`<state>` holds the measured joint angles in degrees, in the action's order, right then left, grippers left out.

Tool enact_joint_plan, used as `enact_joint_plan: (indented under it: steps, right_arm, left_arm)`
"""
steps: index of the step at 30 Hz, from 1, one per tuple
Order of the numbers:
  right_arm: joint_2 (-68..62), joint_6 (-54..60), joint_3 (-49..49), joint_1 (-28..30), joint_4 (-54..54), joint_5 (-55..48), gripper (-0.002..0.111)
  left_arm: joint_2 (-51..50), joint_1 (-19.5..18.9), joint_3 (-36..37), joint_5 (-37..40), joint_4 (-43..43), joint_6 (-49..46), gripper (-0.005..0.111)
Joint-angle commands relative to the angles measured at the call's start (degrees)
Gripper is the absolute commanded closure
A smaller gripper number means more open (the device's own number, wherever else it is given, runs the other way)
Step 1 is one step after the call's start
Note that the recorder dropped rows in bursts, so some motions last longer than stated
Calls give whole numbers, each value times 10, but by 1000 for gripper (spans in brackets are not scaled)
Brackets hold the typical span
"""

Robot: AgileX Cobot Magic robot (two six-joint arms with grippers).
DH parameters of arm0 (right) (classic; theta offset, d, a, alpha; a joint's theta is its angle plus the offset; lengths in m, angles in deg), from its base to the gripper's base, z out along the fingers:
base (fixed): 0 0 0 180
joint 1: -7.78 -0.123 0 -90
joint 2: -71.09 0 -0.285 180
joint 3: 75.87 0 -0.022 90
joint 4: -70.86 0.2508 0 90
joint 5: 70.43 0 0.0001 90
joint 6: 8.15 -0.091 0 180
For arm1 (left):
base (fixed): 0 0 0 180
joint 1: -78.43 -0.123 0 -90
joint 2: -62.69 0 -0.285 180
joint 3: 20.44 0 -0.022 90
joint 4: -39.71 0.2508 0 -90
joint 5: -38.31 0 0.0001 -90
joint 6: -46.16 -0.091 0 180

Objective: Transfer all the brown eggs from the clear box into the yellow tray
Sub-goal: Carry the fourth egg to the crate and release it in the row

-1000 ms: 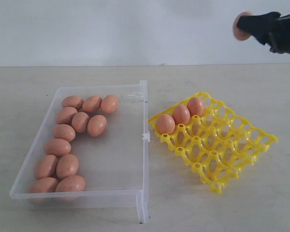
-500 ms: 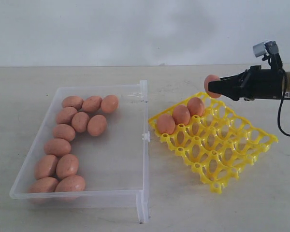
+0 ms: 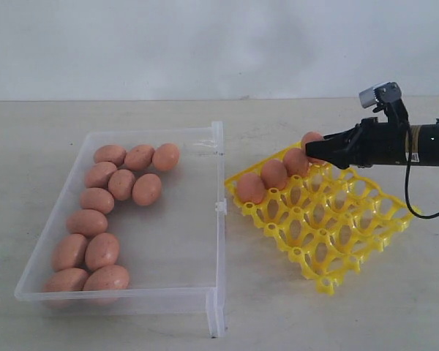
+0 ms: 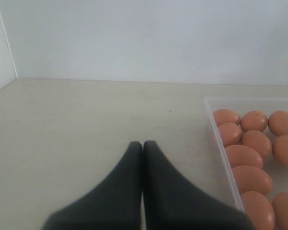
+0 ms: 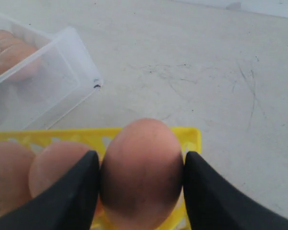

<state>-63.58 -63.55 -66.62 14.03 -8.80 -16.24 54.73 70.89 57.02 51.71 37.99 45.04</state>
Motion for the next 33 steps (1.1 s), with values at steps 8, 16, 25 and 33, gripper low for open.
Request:
enact_joint_plan:
  steps: [8, 16, 25, 33]
  right_arm:
    - [0, 30, -2, -2, 61, -13, 65]
    - [0, 30, -2, -2, 61, -4, 45]
    - [16, 29, -2, 0, 62, 105, 45]
    - [145, 19, -2, -23, 90, 158, 96]
  left_arm:
    - [2, 2, -2, -1, -3, 0, 111]
    - [2, 2, -2, -1, -3, 0, 111]
    - [2, 2, -2, -1, -3, 0, 111]
    - [2, 2, -2, -1, -3, 0, 111]
